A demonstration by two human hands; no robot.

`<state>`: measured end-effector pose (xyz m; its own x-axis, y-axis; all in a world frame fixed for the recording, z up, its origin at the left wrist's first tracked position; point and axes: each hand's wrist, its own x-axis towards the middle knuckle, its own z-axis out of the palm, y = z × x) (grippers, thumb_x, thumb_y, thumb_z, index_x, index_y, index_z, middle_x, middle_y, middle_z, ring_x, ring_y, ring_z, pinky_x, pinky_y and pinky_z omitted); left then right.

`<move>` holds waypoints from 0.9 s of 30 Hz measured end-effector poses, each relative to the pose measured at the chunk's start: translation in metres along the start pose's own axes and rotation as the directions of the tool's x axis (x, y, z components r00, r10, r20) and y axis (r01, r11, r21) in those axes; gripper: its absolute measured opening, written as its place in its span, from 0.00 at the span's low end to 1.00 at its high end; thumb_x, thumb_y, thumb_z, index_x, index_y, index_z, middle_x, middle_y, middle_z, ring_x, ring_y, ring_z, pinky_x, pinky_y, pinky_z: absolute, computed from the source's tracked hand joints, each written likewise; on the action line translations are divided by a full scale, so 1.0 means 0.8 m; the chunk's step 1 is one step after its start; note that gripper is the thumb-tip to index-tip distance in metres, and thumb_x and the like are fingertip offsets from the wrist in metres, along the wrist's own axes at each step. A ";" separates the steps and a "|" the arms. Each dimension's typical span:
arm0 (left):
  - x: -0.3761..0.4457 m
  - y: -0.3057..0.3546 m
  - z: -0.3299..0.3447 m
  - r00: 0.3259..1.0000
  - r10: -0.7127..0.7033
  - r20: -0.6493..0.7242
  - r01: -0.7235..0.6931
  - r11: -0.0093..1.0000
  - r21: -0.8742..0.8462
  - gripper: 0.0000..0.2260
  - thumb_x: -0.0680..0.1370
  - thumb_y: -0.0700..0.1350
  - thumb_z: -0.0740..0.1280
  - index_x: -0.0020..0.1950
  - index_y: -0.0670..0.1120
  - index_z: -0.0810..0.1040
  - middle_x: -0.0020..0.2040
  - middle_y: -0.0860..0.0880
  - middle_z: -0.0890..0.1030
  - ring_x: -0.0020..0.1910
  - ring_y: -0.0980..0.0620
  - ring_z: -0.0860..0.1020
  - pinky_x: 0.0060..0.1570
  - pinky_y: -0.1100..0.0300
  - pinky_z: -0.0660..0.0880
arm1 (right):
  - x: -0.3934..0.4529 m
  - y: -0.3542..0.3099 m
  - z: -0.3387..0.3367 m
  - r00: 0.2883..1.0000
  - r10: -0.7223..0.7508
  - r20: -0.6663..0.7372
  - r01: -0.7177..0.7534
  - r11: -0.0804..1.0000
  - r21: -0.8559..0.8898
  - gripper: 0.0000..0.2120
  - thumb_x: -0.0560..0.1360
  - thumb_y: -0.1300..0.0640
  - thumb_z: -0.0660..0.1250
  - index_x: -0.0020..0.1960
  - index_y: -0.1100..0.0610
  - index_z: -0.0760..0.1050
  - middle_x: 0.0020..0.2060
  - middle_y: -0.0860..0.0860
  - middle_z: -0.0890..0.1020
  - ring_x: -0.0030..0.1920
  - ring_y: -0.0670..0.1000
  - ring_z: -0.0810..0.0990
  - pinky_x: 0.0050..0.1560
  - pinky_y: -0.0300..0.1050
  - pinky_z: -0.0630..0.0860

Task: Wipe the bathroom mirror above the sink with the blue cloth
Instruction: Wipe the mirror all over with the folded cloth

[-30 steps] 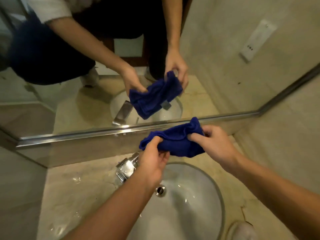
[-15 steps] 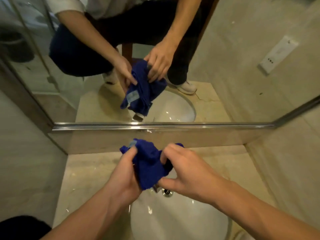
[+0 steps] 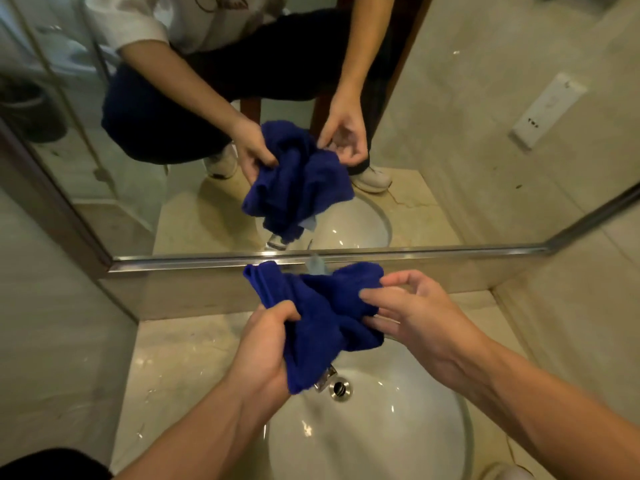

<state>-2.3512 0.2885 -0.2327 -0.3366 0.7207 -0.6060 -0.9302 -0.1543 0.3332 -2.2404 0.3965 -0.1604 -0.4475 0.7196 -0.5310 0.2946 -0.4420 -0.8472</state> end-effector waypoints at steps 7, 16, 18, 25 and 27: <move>-0.027 -0.001 -0.005 0.974 -0.114 0.194 0.114 0.993 0.009 0.17 0.71 0.34 0.54 0.55 0.38 0.77 0.56 0.39 0.82 0.53 0.38 0.82 0.59 0.44 0.75 | 0.019 -0.021 -0.002 0.986 -0.062 -0.156 0.083 0.988 0.132 0.19 0.73 0.69 0.68 0.62 0.56 0.73 0.44 0.56 0.82 0.41 0.52 0.78 0.41 0.45 0.75; -0.014 -0.038 -0.012 0.996 0.016 -0.085 -0.009 0.997 0.079 0.13 0.75 0.40 0.58 0.55 0.41 0.78 0.52 0.46 0.85 0.52 0.42 0.82 0.54 0.47 0.74 | 0.019 -0.056 -0.020 0.982 -0.189 -0.009 0.178 0.910 0.374 0.22 0.76 0.70 0.63 0.67 0.53 0.71 0.55 0.55 0.83 0.45 0.51 0.83 0.39 0.44 0.82; -0.001 -0.034 -0.016 0.964 0.089 -0.252 -0.003 0.947 0.321 0.15 0.74 0.50 0.66 0.56 0.41 0.76 0.55 0.45 0.82 0.52 0.42 0.80 0.51 0.48 0.75 | 0.017 -0.058 -0.019 0.979 -0.200 0.036 0.171 0.906 0.388 0.23 0.76 0.70 0.63 0.67 0.52 0.70 0.54 0.55 0.84 0.46 0.52 0.84 0.40 0.45 0.82; 0.033 0.019 0.014 0.959 0.181 0.217 -0.282 0.672 0.685 0.29 0.71 0.72 0.61 0.57 0.52 0.84 0.57 0.50 0.84 0.61 0.52 0.80 0.67 0.52 0.69 | 0.002 -0.071 -0.006 0.949 -0.251 0.194 0.162 0.909 0.385 0.26 0.77 0.68 0.61 0.71 0.48 0.68 0.59 0.53 0.82 0.44 0.48 0.85 0.38 0.40 0.81; 0.031 0.014 0.015 0.956 0.125 0.264 -0.268 0.734 0.624 0.26 0.71 0.71 0.60 0.54 0.56 0.85 0.57 0.50 0.84 0.60 0.54 0.80 0.67 0.52 0.69 | -0.001 -0.078 -0.006 0.938 -0.283 0.201 0.185 0.898 0.399 0.29 0.77 0.68 0.61 0.74 0.47 0.65 0.61 0.49 0.81 0.50 0.48 0.85 0.41 0.41 0.81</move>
<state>-2.3680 0.3130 -0.2358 -0.3990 0.8487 -0.3471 -0.5012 0.1152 0.8576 -2.2545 0.4258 -0.1071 -0.6730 0.6919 -0.2615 -0.1551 -0.4777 -0.8648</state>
